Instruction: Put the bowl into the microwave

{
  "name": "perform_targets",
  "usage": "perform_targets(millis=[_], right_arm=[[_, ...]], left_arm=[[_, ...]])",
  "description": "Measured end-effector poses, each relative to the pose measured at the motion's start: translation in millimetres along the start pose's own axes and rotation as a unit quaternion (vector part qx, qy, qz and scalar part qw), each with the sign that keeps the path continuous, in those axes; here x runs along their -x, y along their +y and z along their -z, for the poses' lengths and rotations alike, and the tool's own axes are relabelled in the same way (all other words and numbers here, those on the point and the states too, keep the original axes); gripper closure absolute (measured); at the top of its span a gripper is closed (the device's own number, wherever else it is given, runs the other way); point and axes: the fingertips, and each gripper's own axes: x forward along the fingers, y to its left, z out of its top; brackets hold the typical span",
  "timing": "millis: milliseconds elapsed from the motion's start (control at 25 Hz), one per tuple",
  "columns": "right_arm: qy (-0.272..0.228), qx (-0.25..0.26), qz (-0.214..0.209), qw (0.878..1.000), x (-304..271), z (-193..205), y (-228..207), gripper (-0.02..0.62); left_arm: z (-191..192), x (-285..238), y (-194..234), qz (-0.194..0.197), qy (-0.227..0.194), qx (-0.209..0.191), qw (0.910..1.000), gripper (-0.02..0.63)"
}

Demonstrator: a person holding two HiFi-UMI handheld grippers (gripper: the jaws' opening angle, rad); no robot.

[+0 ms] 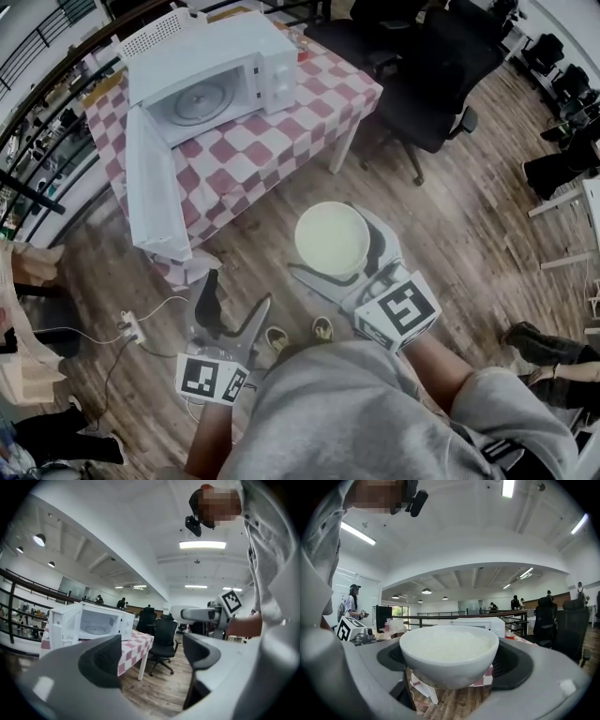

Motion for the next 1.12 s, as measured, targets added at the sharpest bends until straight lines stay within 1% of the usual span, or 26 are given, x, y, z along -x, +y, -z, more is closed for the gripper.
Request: perform_targets(millis=[160, 280, 360, 440, 560, 680, 880, 1120], right_arm=[[0.002, -0.002, 0.003, 1.0, 0.0, 1.3, 10.5, 0.075], [0.006, -0.003, 0.007, 1.0, -0.6, 2.1, 18.7, 0.075], [0.009, -0.004, 0.011, 1.0, -0.1, 3.5, 23.8, 0.075], [0.011, -0.004, 0.014, 1.0, 0.9, 4.7, 29.4, 0.075], [0.012, -0.003, 0.02, 1.0, 1.7, 4.9, 38.9, 0.075], [0.014, -0.004, 0.024, 1.0, 1.5, 4.4, 49.4, 0.075], [0.011, 0.0, 0.028, 1.0, -0.5, 3.0, 68.7, 0.075], [0.011, -0.001, 0.026, 1.0, -2.2, 4.9, 89.5, 0.075]], left_arm=[[-2.4, 10.7, 4.5, -0.002, -0.005, 0.001, 1.0, 0.195], [-10.1, 19.8, 11.2, -0.013, -0.015, -0.015, 0.9997, 0.204], [-15.9, 27.0, 14.2, -0.023, -0.024, -0.039, 0.9987, 0.235], [-20.7, 34.3, 16.0, -0.027, -0.032, -0.053, 0.9977, 0.253], [-25.8, 45.3, 20.9, -0.035, -0.041, -0.058, 0.9969, 0.29], [-27.2, 55.2, 28.5, -0.054, -0.04, -0.063, 0.9957, 0.354], [-27.3, 72.5, 35.6, -0.062, -0.041, -0.072, 0.9947, 0.391], [-31.3, 92.0, 42.4, -0.069, -0.05, -0.075, 0.9935, 0.405]])
